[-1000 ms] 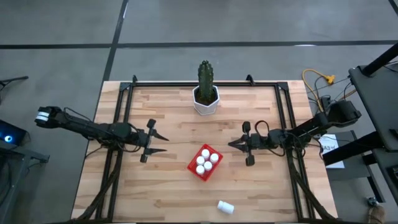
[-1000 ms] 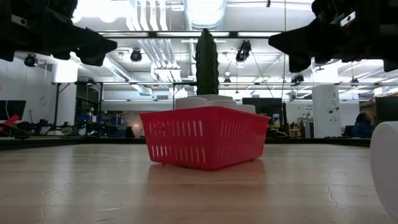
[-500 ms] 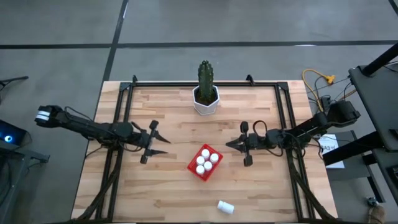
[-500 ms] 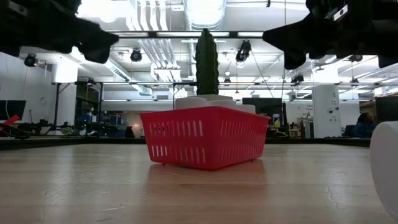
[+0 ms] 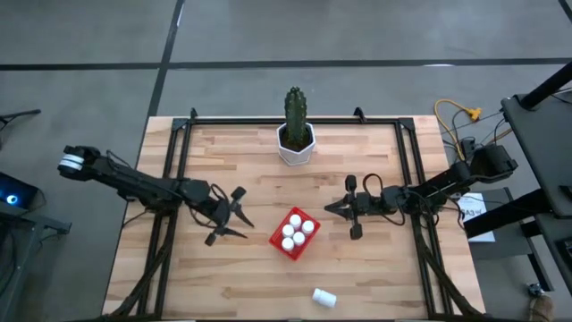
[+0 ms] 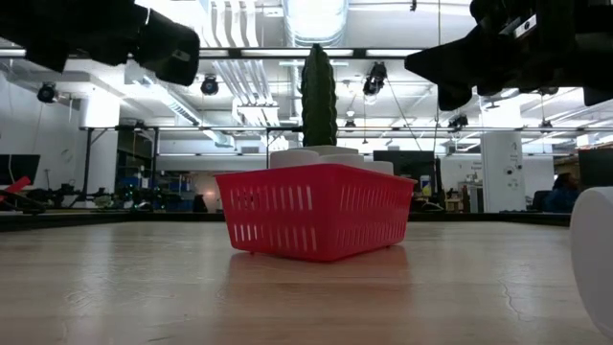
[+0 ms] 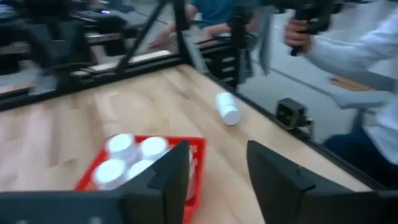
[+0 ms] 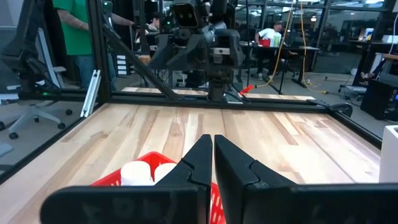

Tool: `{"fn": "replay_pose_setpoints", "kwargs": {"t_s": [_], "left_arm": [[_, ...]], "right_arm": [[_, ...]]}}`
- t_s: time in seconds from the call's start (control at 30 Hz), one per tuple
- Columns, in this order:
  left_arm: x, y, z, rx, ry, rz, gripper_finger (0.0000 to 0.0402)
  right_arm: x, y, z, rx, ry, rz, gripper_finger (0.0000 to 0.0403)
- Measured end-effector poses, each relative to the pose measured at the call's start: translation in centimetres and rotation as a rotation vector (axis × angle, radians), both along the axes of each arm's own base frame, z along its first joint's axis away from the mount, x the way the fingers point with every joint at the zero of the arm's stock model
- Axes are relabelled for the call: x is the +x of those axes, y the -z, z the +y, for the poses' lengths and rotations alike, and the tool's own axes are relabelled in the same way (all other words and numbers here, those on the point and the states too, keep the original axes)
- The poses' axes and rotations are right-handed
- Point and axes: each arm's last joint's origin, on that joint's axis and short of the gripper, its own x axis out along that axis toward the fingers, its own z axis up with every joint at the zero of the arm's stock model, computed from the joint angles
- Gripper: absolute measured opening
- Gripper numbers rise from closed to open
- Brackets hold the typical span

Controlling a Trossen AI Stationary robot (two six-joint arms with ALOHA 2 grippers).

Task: Pick and place pill bottles into a basket
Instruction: Adjust the white pill bottle in the red bin

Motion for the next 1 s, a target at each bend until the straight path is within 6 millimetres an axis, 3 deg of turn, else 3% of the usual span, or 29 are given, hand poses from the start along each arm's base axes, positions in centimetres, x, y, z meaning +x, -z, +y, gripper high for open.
{"fn": "replay_pose_setpoints", "kwargs": {"t_s": [0.13, 0.27, 0.67, 1.0], "left_arm": [[1.3, -0.1, -0.7, -0.024, 0.134, 0.041, 0.0104], [2.6, 0.2, -1.5, -0.036, 0.207, 0.088, 0.0096], [6.4, 1.0, -2.4, -0.006, 0.186, 0.148, 0.0178], [8.4, 2.2, -2.4, 0.128, -0.025, 0.158, 0.0187]], "right_arm": [[0.0, 0.0, 0.0, 0.0, 0.0, 0.0, 0.0008], [0.0, 0.0, 0.0, 0.0, 0.0, 0.0, 0.0008], [0.0, 0.0, 0.0, 0.049, -0.003, 0.003, 0.0008], [0.0, 0.0, 0.0, 0.044, -0.003, 0.007, 0.0009]]}}
